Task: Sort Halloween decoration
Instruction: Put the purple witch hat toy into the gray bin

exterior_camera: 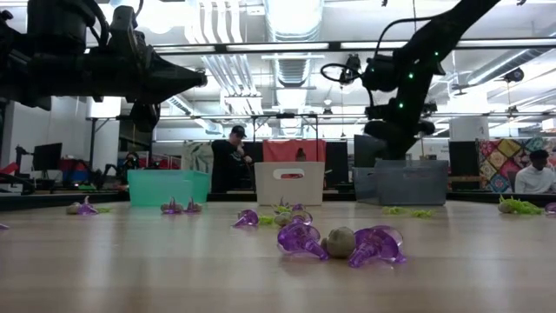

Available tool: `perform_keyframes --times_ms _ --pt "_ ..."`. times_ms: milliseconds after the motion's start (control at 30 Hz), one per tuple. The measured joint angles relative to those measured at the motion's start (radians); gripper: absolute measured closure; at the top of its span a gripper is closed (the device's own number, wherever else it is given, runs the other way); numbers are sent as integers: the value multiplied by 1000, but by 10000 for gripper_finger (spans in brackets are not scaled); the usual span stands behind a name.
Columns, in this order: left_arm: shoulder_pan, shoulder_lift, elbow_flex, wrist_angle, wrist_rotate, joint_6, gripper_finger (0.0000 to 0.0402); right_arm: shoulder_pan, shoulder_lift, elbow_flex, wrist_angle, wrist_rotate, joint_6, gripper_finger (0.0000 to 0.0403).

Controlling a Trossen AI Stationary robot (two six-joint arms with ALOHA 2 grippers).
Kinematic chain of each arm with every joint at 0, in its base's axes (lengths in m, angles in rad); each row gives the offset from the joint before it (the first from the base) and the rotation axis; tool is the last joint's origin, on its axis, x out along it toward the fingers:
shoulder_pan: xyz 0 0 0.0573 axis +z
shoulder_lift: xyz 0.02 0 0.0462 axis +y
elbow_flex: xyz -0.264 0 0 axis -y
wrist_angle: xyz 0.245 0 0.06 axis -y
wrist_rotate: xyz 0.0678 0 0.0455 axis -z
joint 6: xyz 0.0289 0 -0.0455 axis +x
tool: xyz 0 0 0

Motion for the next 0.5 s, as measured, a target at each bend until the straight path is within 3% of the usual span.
perform_keyframes --times_ms 267,500 --pt "0 0 0 0 -34 6 401 0 0 -42 112 -100 21 390" --pt "0 0 0 0 -34 7 401 0 1 -45 114 -99 39 334"
